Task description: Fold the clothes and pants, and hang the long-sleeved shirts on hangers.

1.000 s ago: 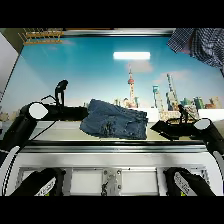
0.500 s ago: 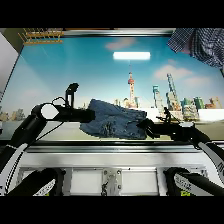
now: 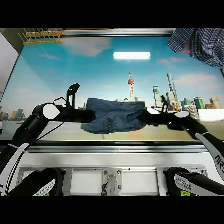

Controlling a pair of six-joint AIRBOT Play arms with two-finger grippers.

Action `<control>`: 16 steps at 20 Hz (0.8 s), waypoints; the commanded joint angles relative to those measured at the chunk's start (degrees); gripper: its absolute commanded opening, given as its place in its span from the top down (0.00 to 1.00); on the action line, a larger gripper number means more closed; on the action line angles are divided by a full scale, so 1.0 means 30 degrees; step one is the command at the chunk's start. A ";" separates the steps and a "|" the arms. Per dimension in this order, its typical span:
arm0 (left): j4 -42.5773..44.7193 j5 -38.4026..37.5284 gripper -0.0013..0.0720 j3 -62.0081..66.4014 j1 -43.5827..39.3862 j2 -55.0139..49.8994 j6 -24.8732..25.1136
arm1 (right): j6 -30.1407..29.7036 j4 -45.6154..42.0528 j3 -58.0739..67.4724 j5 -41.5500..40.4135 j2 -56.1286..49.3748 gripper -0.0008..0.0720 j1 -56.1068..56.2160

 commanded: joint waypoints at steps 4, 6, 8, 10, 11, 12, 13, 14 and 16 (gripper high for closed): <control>0.0015 0.0022 0.94 0.0015 -0.0015 -0.0007 -0.0022 | 0.5617 -0.8087 0.4262 -0.0233 0.2856 0.94 -1.1103; 0.0015 0.0022 0.94 0.0015 -0.0015 -0.0007 -0.0022 | 0.5625 -0.8080 0.4415 -0.0503 0.3082 0.94 -1.4892; 0.0015 0.0087 0.94 0.0015 -0.0015 -0.0007 -0.0029 | 0.5625 -0.8357 0.4379 -0.0342 0.3082 0.94 -1.7952; 0.0007 0.0255 0.94 0.0015 -0.0015 -0.0007 -0.0160 | 0.5625 -0.9202 0.4182 0.0160 0.3089 0.94 -1.9839; 0.0000 0.0364 0.94 0.0015 -0.0015 -0.0007 -0.0182 | 0.5625 -0.9755 0.3971 0.0437 0.3082 0.94 -2.0378; 0.0007 0.0386 0.94 0.0015 -0.0015 -0.0007 -0.0182 | 0.5625 -1.0411 0.3730 0.0670 0.3082 0.95 -2.0655; 0.0007 0.0364 0.94 0.0015 -0.0015 -0.0007 -0.0182 | 0.5646 -1.1322 0.3512 0.0809 0.3082 0.95 -2.0699; 0.0007 0.0357 0.94 0.0015 -0.0015 -0.0007 -0.0182 | 0.6025 -1.2269 0.3424 0.0889 0.3082 0.94 -2.0677; 0.0015 0.0350 0.94 0.0015 -0.0015 -0.0007 -0.0182 | 0.7147 -1.4018 0.3424 0.0874 0.3082 0.94 -2.0677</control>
